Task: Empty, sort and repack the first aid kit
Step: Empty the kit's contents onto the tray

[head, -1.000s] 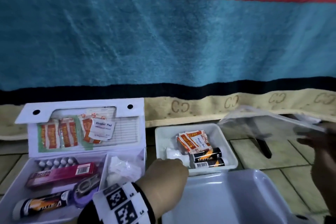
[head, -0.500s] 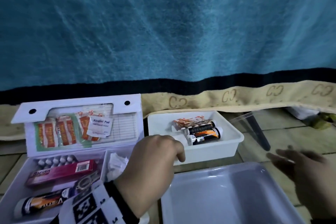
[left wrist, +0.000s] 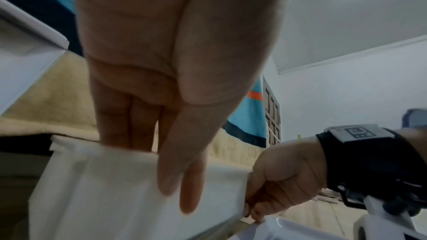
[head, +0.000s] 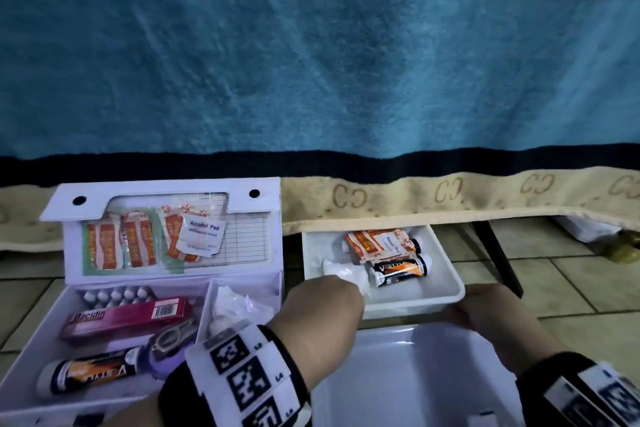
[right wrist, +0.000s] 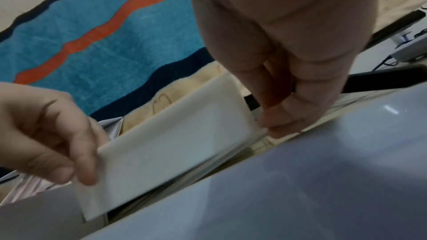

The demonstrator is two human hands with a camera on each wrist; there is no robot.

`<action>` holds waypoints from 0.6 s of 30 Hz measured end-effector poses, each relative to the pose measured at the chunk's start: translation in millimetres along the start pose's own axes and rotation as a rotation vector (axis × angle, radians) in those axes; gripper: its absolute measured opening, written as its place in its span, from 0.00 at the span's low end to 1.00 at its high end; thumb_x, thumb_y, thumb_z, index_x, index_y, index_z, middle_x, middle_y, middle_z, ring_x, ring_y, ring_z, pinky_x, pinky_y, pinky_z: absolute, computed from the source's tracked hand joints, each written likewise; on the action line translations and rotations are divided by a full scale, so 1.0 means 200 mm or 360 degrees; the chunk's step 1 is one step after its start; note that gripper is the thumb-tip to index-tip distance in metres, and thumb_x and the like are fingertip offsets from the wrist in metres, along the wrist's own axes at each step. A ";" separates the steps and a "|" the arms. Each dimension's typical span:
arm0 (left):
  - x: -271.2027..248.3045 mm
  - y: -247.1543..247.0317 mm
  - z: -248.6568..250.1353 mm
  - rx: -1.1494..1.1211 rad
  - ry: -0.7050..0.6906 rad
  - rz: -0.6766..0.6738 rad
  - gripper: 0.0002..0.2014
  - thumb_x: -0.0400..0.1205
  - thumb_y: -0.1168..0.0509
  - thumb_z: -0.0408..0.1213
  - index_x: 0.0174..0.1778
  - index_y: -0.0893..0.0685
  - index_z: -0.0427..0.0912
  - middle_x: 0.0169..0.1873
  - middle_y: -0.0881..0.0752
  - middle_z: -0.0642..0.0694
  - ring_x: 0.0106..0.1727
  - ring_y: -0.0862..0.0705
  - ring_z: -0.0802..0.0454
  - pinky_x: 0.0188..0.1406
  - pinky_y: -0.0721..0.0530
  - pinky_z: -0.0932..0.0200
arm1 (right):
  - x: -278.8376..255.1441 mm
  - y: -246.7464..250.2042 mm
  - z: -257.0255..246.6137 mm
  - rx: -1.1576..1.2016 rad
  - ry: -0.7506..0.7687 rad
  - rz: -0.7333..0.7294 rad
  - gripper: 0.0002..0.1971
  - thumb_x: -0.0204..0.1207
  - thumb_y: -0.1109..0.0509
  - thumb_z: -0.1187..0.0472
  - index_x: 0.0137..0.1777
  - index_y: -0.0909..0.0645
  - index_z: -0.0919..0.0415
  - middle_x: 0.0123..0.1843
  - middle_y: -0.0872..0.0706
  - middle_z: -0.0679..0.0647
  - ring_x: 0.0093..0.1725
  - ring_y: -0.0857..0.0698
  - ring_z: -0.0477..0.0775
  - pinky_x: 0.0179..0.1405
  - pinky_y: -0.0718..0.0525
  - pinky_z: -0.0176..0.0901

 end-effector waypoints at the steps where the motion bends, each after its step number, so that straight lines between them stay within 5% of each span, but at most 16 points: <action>1: 0.00 -0.05 0.00 0.0040 -0.0020 -0.0092 0.21 0.74 0.43 0.19 0.58 0.15 0.38 0.57 0.17 0.40 0.58 0.18 0.40 0.57 0.18 0.48 | 0.01 -0.01 0.00 -0.0134 -0.0011 -0.0039 0.17 0.74 0.32 0.70 0.24 0.23 0.58 0.25 0.21 0.53 0.30 0.24 0.54 0.32 0.28 0.43; 5: -0.05 -0.12 -0.01 0.0020 -0.0074 -0.0207 0.15 0.79 0.41 0.25 0.59 0.18 0.38 0.60 0.20 0.42 0.60 0.19 0.40 0.57 0.19 0.46 | -0.02 0.00 -0.06 -0.0214 0.0111 -0.0147 0.10 0.73 0.33 0.70 0.34 0.15 0.60 0.28 0.18 0.56 0.30 0.24 0.54 0.31 0.27 0.41; 7: -0.11 -0.04 -0.03 -0.0068 -0.0071 -0.0028 0.13 0.80 0.40 0.29 0.60 0.19 0.41 0.64 0.23 0.44 0.64 0.22 0.44 0.61 0.21 0.49 | 0.01 0.10 -0.10 -0.0254 0.0229 0.0075 0.10 0.72 0.33 0.72 0.48 0.11 0.63 0.33 0.17 0.58 0.36 0.23 0.56 0.38 0.24 0.42; 9: -0.21 0.10 -0.10 -0.0311 -0.0005 0.0195 0.12 0.82 0.39 0.37 0.61 0.20 0.48 0.69 0.27 0.53 0.67 0.25 0.54 0.65 0.27 0.60 | -0.01 0.18 -0.15 -0.0235 0.0326 0.0249 0.11 0.76 0.37 0.72 0.51 0.15 0.62 0.33 0.22 0.52 0.31 0.26 0.53 0.30 0.24 0.31; 13: -0.54 0.31 -0.42 -0.0630 0.0340 0.0558 0.05 0.79 0.35 0.49 0.50 0.22 0.62 0.57 0.25 0.67 0.53 0.23 0.67 0.56 0.26 0.64 | -0.14 0.23 -0.34 -0.0212 0.0570 0.0409 0.11 0.76 0.35 0.67 0.54 0.15 0.59 0.32 0.17 0.54 0.25 0.23 0.53 0.26 0.30 0.38; 15: -0.72 0.31 -0.64 -0.0593 0.0572 0.0724 0.07 0.75 0.30 0.49 0.41 0.22 0.64 0.48 0.23 0.65 0.46 0.22 0.65 0.47 0.24 0.60 | -0.28 0.20 -0.47 -0.0154 0.0787 0.0439 0.10 0.75 0.34 0.65 0.52 0.15 0.55 0.39 0.13 0.58 0.30 0.20 0.49 0.31 0.28 0.41; 18: -0.98 0.17 -0.96 -0.0552 0.0987 0.0721 0.10 0.70 0.25 0.47 0.38 0.21 0.60 0.42 0.20 0.58 0.43 0.20 0.56 0.40 0.26 0.56 | -0.52 0.07 -0.67 0.0091 0.1078 0.0294 0.09 0.75 0.31 0.64 0.43 0.16 0.47 0.49 0.16 0.50 0.31 0.19 0.37 0.31 0.23 0.40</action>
Point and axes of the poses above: each hand's wrist, its own x-axis towards the middle knuckle, its own y-axis out of the back of the hand, z = x × y, the point moved 8 cm from there along x, towards the middle knuckle
